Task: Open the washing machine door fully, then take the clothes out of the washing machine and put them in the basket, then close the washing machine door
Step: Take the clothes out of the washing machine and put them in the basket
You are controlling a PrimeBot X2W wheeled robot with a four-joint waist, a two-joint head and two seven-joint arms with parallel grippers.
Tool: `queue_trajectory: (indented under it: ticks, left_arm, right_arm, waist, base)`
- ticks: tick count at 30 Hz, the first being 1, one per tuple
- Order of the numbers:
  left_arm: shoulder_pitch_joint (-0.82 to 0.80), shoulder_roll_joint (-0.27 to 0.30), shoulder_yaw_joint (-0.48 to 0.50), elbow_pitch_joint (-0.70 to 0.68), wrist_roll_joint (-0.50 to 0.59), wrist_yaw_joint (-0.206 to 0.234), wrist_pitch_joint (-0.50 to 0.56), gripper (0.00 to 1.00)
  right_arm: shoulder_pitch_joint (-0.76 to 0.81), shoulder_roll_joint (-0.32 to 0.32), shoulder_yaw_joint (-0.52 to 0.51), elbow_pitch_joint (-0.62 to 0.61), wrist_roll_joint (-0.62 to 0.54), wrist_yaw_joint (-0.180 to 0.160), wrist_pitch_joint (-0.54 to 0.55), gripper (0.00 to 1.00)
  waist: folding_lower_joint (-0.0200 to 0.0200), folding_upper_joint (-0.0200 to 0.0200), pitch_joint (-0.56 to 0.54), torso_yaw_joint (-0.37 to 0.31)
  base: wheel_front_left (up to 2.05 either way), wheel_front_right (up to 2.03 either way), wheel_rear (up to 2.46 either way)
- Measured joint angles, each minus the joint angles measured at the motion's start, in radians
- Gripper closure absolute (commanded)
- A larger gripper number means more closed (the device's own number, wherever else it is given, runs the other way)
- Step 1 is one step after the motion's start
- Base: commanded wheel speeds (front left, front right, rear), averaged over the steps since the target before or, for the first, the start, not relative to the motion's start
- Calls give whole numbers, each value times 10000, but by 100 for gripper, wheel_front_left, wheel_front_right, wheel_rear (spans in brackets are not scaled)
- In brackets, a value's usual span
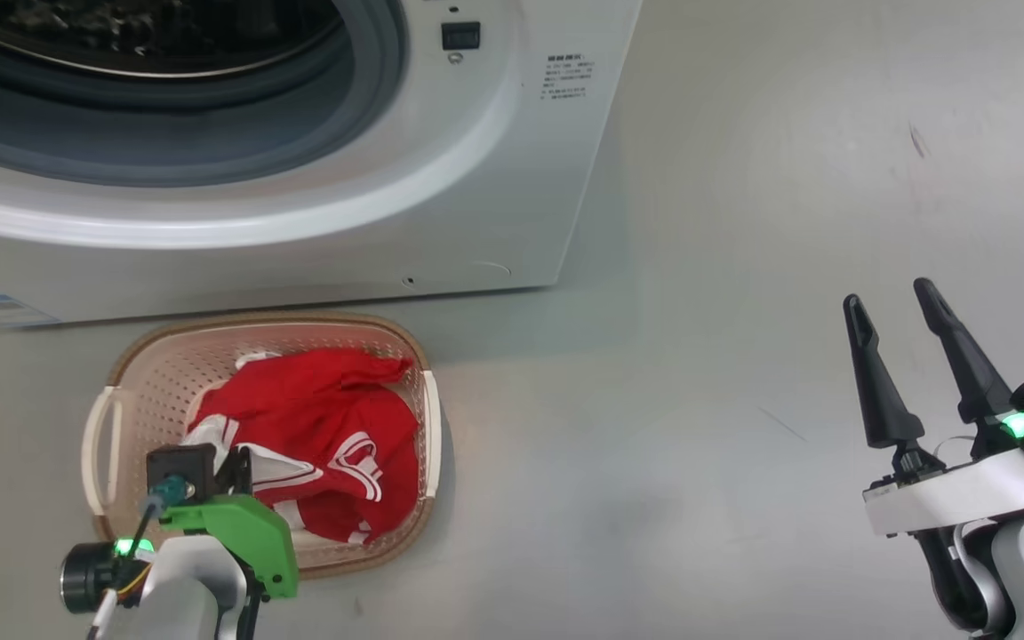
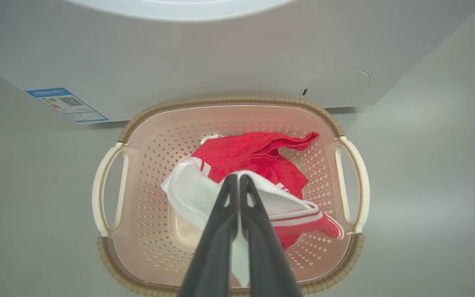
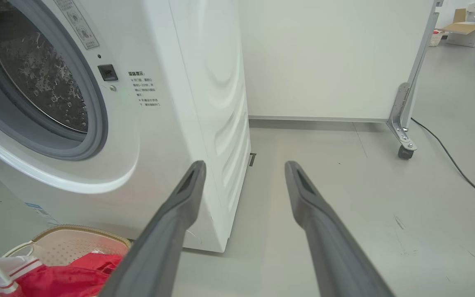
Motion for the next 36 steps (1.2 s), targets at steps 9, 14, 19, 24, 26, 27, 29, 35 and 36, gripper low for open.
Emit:
queue_trajectory:
  ticks: [9, 14, 19, 24, 26, 27, 29, 35, 36]
  left_arm:
    - [-981, -12, 483, 1014, -121, 203, 326, 100]
    - [-1592, 17, 731, 1442, -307, 276, 324, 100]
    - [-2245, 17, 828, 1875, -307, 357, 234, 100]
    - [-2626, 10, 826, 2322, -307, 357, 42, 100]
    - [-2673, 10, 809, 2533, -307, 359, -65, 100]
    - [-2692, 8, 790, 2623, -309, 357, -115, 100]
    - [-2712, 0, 790, 2803, -382, 357, -176, 100]
    - [-2719, -2, 802, 3239, -545, 232, -531, 0]
    - [-2720, -4, 798, 3290, -577, 173, -617, 0]
  right_arm:
    - [-400, -174, -27, -176, 113, 0, 0, 0]
    - [-553, -238, 12, -217, 196, 0, 0, 0]
    - [-698, -334, -81, -215, 370, 0, -2, 0]
    - [-911, -374, -121, -150, 372, 0, -12, 0]
    - [-1006, -376, -125, -102, 378, 0, -13, 0]
    - [-1042, -376, -127, -59, 378, 0, -13, 0]
    - [-1074, -376, -115, -4, 380, 0, -15, 0]
    - [-1249, -337, 21, 176, 380, 0, -15, 0]
    - [-1283, -326, 31, 199, 382, 0, -15, 0]
  waist:
    - [0, 0, 1088, -450]
    - [0, 0, 1688, -711]
    - [0, 0, 2354, -984]
    - [0, 0, 2799, -1111]
    - [0, 0, 2889, -1134]
    - [1, 0, 2901, -1128]
    - [1, 0, 2871, -1100]
    - [1, 0, 2568, -961]
    - [1, 0, 2500, -937]
  base:
    - [0, 0, 0]
    - [0, 0, 0]
    - [0, 0, 0]
    - [0, 0, 0]
    - [0, 0, 0]
    - [0, 0, 0]
    - [0, 0, 0]
    - [0, 0, 0]
    - [0, 0, 0]
